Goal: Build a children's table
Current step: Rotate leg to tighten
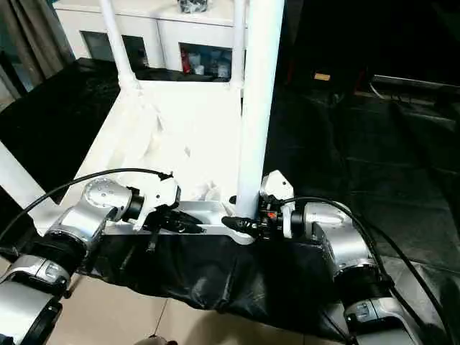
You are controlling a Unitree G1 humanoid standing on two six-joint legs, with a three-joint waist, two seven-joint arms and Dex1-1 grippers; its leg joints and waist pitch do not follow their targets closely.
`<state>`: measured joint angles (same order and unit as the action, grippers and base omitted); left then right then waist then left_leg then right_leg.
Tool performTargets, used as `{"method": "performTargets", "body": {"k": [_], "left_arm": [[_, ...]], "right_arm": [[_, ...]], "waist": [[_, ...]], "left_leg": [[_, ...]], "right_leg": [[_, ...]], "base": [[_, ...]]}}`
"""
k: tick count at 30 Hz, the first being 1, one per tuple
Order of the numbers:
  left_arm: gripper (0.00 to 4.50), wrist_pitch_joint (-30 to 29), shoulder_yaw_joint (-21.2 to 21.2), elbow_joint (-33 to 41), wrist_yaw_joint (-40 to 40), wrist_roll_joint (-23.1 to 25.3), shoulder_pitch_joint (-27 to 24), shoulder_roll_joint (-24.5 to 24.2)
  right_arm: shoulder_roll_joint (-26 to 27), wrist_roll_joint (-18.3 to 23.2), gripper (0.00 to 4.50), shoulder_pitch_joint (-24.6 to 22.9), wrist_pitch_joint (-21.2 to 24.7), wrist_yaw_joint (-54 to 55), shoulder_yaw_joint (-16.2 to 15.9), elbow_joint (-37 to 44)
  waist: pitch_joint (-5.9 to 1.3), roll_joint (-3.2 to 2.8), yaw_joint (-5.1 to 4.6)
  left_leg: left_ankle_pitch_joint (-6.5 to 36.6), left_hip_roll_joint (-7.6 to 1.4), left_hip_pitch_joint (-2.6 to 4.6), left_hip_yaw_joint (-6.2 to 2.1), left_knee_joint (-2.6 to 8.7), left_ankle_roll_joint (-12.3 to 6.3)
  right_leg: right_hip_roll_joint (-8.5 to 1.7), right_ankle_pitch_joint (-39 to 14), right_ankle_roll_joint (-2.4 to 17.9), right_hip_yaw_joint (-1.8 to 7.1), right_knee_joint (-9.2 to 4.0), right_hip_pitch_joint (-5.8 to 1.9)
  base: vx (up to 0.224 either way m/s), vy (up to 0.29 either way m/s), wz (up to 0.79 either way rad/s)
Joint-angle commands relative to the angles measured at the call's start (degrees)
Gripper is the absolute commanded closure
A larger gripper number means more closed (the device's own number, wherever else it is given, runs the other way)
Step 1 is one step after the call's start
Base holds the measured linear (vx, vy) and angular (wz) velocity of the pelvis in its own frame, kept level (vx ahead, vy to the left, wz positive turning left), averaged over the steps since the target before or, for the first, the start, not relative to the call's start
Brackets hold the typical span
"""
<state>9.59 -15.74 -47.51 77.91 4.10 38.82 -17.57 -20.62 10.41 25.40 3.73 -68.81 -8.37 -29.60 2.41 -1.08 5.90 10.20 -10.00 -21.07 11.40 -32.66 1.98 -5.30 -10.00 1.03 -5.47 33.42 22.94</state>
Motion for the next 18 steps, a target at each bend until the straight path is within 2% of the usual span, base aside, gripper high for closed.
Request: {"method": "performTargets", "body": {"k": [1,4,5,6,8,9,12,14,15,16,17,18], "left_arm": [[4.5,-0.02,-2.07,-0.88,0.94,0.71,-0.09,0.67],[4.5,-0.96,-1.9,-1.8,-2.23,1.52,0.48,1.55],[4.5,-2.95,-1.36,-3.15,-7.24,2.43,1.47,3.02],[4.5,-3.76,-1.01,-3.64,-9.32,2.59,1.85,3.79],[4.5,-4.76,-0.65,-4.01,-11.23,2.53,2.21,4.99],[4.5,-5.31,-0.49,-4.09,-12.24,2.46,2.37,5.81],[4.5,-7.21,-0.75,-4.43,-17.16,3.38,3.11,9.11],[4.5,-8.56,-0.89,-4.76,-20.45,3.74,3.66,11.72],[4.5,-9.05,-1.05,-4.75,-21.41,3.83,3.81,12.83],[4.5,-9.27,-1.18,-4.83,-22.0,3.9,3.93,13.45],[4.5,-9.68,-1.23,-4.99,-23.55,4.21,4.12,14.37],[4.5,-10.22,-1.35,-4.83,-25.43,4.66,4.18,15.54]], "right_arm": [[0.63,-0.15,2.18,-0.04,0.95,-0.93,-1.44,-0.35],[2.08,-0.57,2.18,-0.98,1.38,4.27,-0.47,-0.19],[4.68,-1.53,2.18,-0.91,2.36,12.28,1.24,-0.55],[5.74,-1.64,2.18,-0.91,2.72,14.94,1.95,-0.61],[7.26,-2.23,2.2,-0.79,2.94,19.37,2.88,-1.13],[8.23,-2.75,2.2,-0.75,2.98,22.23,3.43,-1.54],[12.14,-4.42,2.4,-0.55,3.11,32.92,5.17,-4.0],[15.37,-4.92,2.45,-0.42,3.21,39.57,6.11,-5.62],[16.95,-5.14,2.46,-0.23,3.06,42.43,6.41,-6.3],[17.93,-5.33,2.46,-0.15,3.02,44.17,6.56,-6.54],[19.76,-5.48,2.47,0.04,3.13,46.31,6.81,-6.6],[22.25,-6.06,2.47,0.44,3.24,49.46,6.93,-6.56]], "waist": [[-3.62,0.78,0.18],[-3.52,0.68,0.19],[-3.4,0.59,0.14],[-3.11,0.69,-0.13],[-3.0,0.87,-0.41],[-2.9,1.01,-0.56],[-2.67,0.94,-1.39],[-2.35,0.68,-1.84],[-2.2,0.76,-2.12],[-2.02,0.78,-2.55],[-2.18,0.47,-2.76],[-2.18,0.43,-2.95]], "left_leg": [[9.43,-3.87,0.61,-1.35,3.09,-4.97],[10.02,-3.92,0.69,-1.36,3.16,-4.66],[10.96,-3.92,0.74,-1.4,3.29,-4.09],[12.74,-3.86,0.88,-1.47,3.58,-3.01],[15.01,-3.76,1.17,-1.69,3.79,-1.38],[16.43,-3.54,1.16,-1.84,3.79,-0.62],[18.94,-3.5,1.21,-2.2,4.1,0.29],[21.67,-3.43,1.66,-2.37,4.26,0.86],[24.18,-3.21,2.22,-2.47,4.15,1.02],[25.93,-3.14,2.43,-2.63,4.2,1.15],[27.0,-3.09,2.69,-2.8,4.15,1.17],[27.28,-3.19,2.59,-2.83,4.27,1.2]], "right_leg": [[-4.39,-8.75,13.59,3.14,-3.05,-3.09],[-4.37,-9.71,13.48,3.15,-3.16,-2.91],[-4.42,-11.39,13.15,3.16,-3.37,-2.91],[-4.35,-14.63,12.39,3.16,-3.85,-2.66],[-4.54,-19.19,11.17,3.19,-4.33,-2.55],[-4.83,-23.42,9.82,3.13,-4.8,-2.67],[-4.73,-28.73,7.36,3.01,-5.58,-2.39],[-4.66,-31.91,6.18,2.81,-6.18,-1.95],[-4.64,-34.44,5.43,2.5,-6.77,-1.77],[-4.58,-36.24,4.73,2.35,-7.12,-1.57],[-4.63,-36.76,4.27,2.33,-7.26,-1.55],[-4.62,-36.28,4.31,2.45,-7.28,-1.51]], "base": [[0.0,0.0,0.0],[0.0,0.0,0.0],[0.0,0.0,0.0],[0.0,0.0,0.0],[-0.026,0.0,-0.01],[-0.051,0.001,-0.02],[0.0,0.0,0.0],[0.0,0.0,0.0],[0.0,0.0,0.0],[0.0,0.0,0.0],[0.0,0.0,0.0],[0.0,0.0,0.0]]}}
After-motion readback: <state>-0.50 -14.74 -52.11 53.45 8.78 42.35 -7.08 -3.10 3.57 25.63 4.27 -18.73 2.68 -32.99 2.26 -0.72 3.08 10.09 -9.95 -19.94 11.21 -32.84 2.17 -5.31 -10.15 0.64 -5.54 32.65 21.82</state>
